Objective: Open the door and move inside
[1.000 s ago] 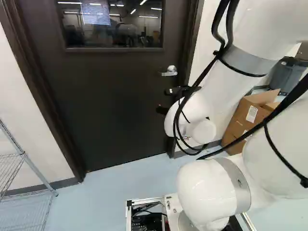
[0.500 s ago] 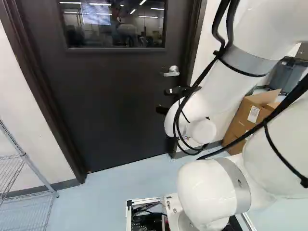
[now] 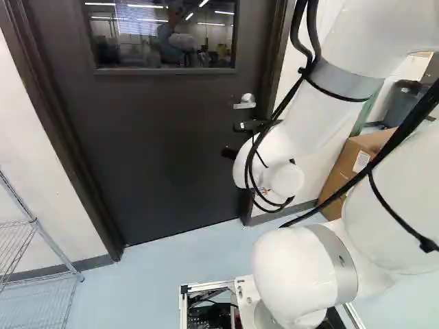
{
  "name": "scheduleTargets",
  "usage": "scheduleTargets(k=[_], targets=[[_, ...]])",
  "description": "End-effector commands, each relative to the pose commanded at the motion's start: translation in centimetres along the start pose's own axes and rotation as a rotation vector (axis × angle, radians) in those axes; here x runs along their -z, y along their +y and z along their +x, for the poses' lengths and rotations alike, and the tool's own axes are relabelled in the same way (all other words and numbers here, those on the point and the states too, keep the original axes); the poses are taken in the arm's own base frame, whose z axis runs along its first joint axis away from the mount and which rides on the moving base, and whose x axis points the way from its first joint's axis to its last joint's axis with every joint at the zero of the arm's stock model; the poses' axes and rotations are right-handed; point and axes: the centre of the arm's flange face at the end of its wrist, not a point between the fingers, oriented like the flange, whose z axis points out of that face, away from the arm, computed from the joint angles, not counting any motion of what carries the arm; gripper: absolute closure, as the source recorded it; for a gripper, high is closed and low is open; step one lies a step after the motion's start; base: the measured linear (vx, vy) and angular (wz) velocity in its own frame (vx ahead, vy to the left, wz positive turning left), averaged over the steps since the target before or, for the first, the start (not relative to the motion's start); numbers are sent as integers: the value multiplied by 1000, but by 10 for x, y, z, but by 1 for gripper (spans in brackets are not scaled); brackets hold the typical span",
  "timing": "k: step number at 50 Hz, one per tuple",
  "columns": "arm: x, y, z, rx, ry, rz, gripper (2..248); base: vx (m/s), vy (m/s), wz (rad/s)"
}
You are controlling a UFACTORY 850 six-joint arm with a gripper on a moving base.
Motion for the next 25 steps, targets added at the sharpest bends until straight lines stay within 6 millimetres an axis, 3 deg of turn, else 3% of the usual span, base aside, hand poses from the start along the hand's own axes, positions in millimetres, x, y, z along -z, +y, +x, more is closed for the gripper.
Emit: scheduleTargets(k=[25], targets=[[-11,0,30,0,64,0,3,0,0,0]])
